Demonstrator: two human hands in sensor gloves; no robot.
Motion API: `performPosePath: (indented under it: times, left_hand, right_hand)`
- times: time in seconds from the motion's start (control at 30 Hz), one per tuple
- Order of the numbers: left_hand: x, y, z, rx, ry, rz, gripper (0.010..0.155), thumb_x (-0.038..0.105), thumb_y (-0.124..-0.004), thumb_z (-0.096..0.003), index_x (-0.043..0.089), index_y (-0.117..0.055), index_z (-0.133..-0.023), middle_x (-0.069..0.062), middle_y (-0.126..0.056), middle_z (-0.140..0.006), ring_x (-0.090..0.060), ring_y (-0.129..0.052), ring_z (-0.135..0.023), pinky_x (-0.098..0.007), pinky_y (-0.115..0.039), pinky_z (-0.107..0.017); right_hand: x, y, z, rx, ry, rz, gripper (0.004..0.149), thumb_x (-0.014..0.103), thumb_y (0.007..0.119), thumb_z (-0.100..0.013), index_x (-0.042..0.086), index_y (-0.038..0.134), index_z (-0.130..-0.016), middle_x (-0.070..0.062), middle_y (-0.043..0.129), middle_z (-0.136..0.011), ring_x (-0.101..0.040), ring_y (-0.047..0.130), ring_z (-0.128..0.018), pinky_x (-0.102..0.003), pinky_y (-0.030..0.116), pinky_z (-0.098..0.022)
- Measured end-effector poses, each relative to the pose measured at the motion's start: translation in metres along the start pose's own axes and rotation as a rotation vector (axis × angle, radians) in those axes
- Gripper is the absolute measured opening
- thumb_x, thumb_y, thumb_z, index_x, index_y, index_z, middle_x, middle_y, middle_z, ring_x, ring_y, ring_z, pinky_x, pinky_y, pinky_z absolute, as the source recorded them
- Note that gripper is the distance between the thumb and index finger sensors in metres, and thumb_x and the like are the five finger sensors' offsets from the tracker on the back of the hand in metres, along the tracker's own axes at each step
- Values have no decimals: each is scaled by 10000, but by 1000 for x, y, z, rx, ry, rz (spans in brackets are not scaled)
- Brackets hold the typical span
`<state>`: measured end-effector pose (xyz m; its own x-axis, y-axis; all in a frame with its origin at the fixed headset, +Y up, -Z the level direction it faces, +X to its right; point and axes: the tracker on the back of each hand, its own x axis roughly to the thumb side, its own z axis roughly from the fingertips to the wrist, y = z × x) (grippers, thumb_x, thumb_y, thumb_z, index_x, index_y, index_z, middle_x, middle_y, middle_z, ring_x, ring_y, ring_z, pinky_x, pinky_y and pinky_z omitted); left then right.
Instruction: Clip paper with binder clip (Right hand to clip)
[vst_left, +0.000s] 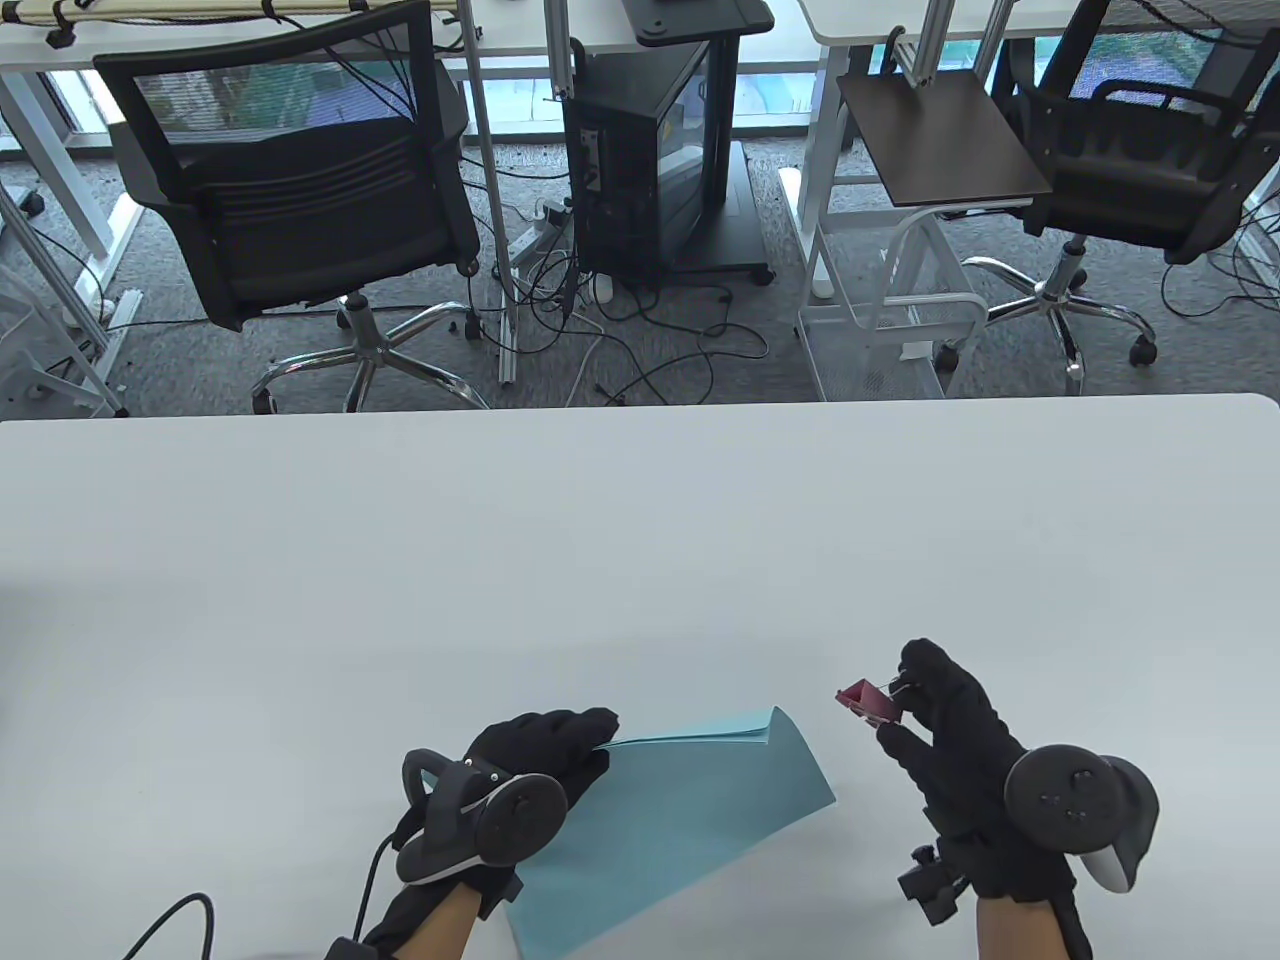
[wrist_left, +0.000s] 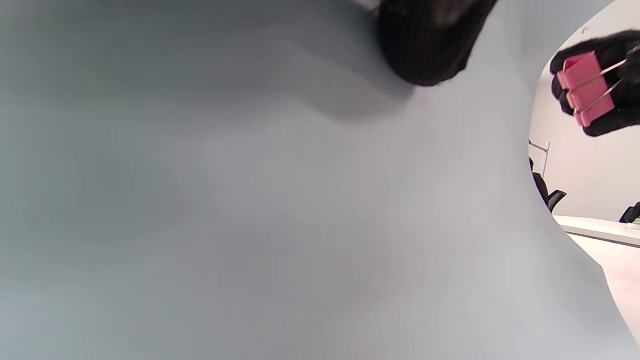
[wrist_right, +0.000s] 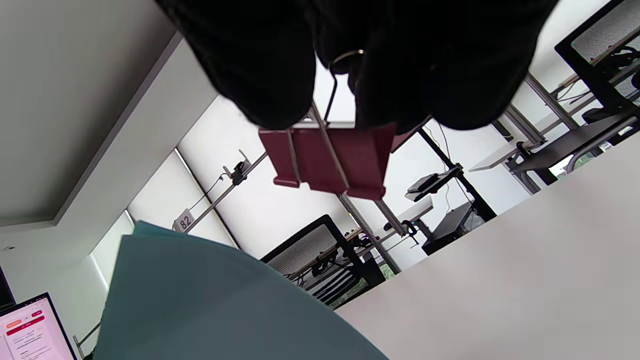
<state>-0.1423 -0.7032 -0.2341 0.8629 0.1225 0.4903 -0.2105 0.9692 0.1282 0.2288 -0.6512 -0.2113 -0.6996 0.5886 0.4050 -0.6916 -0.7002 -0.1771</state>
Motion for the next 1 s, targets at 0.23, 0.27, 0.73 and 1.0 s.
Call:
performPosePath:
  times: [0.23,0.27,0.73,1.0]
  left_hand:
    - [-1,0,1,-4,-6,18,405,466,-695,-576,351,-748,-961,128,-936,-857,-127,-995,-693,-333,-847,-604]
    - [-2,0,1,-4,-5,16,405,467,-695,-576,351,-748,-961,129,-936,-856,-126,-995,-693,-332,-847,-604]
    - [3,3,3,-9,-35,-31,399,463,-706,-568,368,-753,-953,136,-938,-856,-123,-988,-701,-335,-840,-613]
    - [1,5,2,-54,-44,34,403,473,-676,-577,350,-772,-949,136,-952,-830,-120,-994,-683,-340,-845,-607]
  right_hand:
    - [42,16,4,-64,-135,327,644,236,907,-450,-5,671,-998,-298,762,-923,-345,955,-731,-475,899,-516]
    - [46,19,4,-79,-162,354,629,247,911,-441,25,679,-982,-268,774,-912,-320,961,-717,-459,903,-515]
    - [71,31,4,-76,-263,379,620,267,913,-429,76,675,-969,-215,776,-910,-277,955,-712,-437,896,-522]
    - [60,48,-3,-36,-219,299,723,245,777,-558,-64,468,-1133,-418,543,-1079,-472,796,-870,-595,732,-614]
